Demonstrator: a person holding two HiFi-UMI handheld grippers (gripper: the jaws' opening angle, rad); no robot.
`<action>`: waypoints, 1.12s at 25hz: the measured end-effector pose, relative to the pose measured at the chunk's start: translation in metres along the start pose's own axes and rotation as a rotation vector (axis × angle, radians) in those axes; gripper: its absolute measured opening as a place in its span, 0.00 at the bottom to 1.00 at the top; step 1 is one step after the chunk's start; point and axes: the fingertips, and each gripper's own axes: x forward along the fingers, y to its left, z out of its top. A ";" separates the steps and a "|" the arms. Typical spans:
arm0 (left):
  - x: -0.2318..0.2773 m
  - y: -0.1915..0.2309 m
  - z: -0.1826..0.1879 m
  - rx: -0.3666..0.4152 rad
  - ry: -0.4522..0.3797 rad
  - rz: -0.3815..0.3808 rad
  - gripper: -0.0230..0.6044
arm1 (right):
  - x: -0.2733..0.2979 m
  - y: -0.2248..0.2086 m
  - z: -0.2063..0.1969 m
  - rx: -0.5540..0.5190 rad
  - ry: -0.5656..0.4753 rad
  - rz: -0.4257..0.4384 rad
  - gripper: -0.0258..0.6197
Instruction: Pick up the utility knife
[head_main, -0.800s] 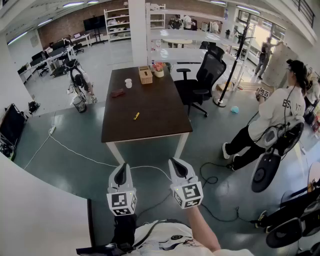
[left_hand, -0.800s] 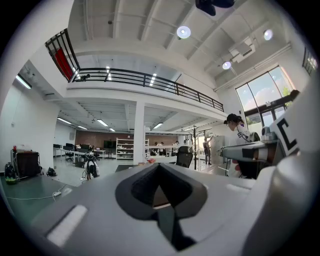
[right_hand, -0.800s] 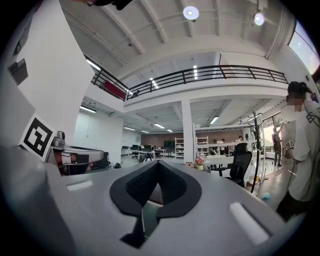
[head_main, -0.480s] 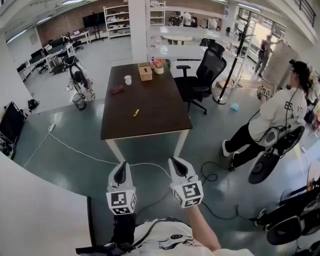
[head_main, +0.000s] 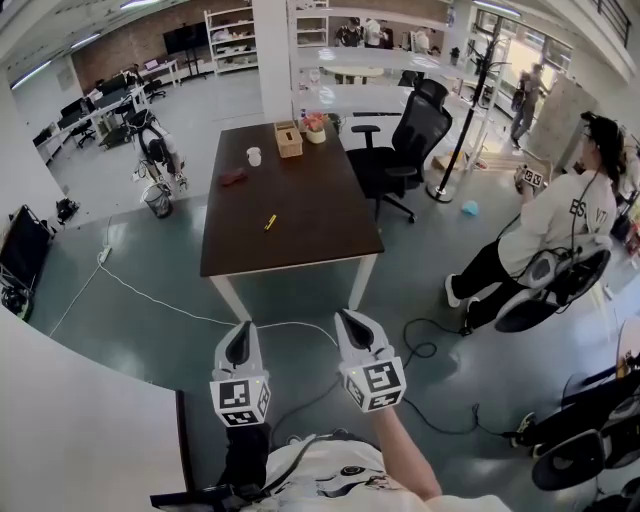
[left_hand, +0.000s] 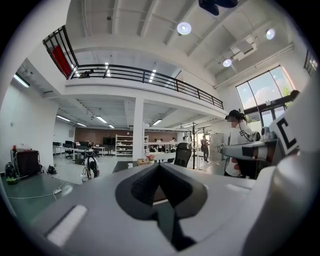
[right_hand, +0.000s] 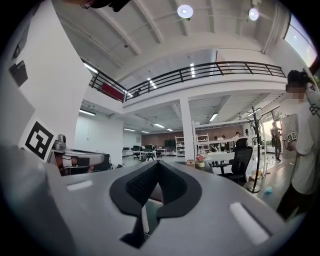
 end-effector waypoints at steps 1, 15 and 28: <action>0.000 -0.001 -0.001 -0.001 0.004 0.002 0.03 | 0.000 0.000 -0.001 -0.001 0.004 0.001 0.04; 0.003 -0.024 -0.024 -0.028 0.058 0.043 0.03 | -0.011 -0.009 -0.023 -0.001 0.067 0.067 0.04; 0.019 -0.015 -0.042 -0.051 0.101 0.056 0.03 | 0.013 -0.008 -0.034 0.047 0.085 0.083 0.04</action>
